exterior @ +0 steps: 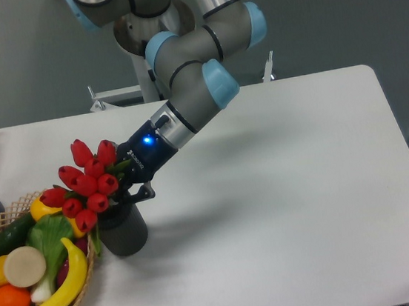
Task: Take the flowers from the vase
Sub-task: 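Lift the gripped tulips straight up out of the grey vase, then carry the tulip bouquet up and away from the vase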
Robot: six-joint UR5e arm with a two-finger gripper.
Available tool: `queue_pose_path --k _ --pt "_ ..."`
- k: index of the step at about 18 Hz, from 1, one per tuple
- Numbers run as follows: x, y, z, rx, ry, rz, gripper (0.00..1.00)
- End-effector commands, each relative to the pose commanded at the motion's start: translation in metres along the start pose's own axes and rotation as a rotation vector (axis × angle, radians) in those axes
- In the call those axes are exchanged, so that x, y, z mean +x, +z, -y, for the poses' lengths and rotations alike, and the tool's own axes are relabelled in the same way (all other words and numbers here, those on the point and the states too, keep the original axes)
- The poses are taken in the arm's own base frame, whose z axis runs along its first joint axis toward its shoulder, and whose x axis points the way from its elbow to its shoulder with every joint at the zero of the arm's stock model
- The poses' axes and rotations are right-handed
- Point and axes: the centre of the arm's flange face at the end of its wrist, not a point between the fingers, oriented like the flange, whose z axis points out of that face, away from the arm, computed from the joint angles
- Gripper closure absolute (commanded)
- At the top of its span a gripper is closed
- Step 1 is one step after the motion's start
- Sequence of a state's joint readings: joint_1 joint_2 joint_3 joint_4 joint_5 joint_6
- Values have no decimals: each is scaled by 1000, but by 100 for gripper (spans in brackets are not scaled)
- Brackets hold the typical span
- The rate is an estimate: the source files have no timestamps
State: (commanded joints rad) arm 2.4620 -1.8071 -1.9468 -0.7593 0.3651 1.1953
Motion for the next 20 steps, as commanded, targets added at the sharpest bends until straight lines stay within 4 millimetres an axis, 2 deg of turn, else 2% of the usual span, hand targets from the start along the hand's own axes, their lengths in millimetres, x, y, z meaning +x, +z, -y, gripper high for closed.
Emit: queue_pose_path --k 5,9,14,18,20 --pt "-7 -20 36 28 -78 34 98" --pt "1 -41 57 62 -131 56 97" --pt "5 -75 84 137 -172 79 97" --pt "-3 -98 115 179 -193 93 97" --pt "-8 -118 131 219 -204 98 97"
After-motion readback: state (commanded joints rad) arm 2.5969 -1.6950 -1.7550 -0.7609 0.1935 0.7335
